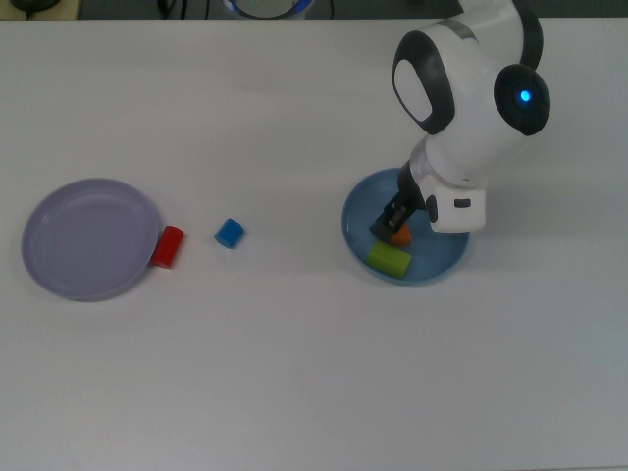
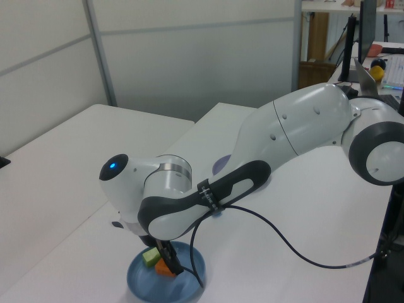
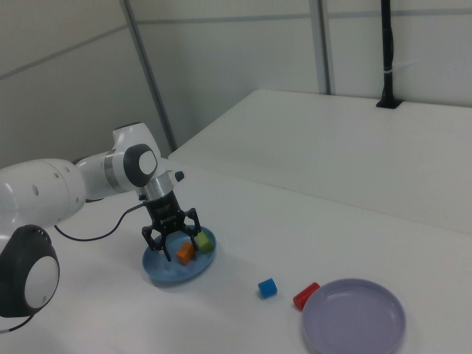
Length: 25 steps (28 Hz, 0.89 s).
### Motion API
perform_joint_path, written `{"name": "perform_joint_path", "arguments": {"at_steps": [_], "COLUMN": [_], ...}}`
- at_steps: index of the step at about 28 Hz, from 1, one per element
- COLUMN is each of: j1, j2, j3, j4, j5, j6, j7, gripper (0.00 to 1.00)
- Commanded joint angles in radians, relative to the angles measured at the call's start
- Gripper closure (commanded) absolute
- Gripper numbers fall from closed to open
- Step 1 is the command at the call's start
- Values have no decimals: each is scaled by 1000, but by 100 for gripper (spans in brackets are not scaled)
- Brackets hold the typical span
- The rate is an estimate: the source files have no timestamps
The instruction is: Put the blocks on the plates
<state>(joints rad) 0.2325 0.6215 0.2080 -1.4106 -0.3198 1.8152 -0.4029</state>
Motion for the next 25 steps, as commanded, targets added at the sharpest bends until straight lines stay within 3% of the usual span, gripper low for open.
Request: {"name": "perform_joint_path", "arguments": {"at_steps": [1,9,18,25], "j1": [-19,-116,-150,-153], "j2": [-58,-103,-77,-37], "j3": [-7,-15,-114,-139], "j4": [-19,-14,-17,-19], "j5": [18,31,16,-67], "j6": [-14,-109,-96,-93], "j7": [19,18,10,9], "gripper": [0,0,0,0]}}
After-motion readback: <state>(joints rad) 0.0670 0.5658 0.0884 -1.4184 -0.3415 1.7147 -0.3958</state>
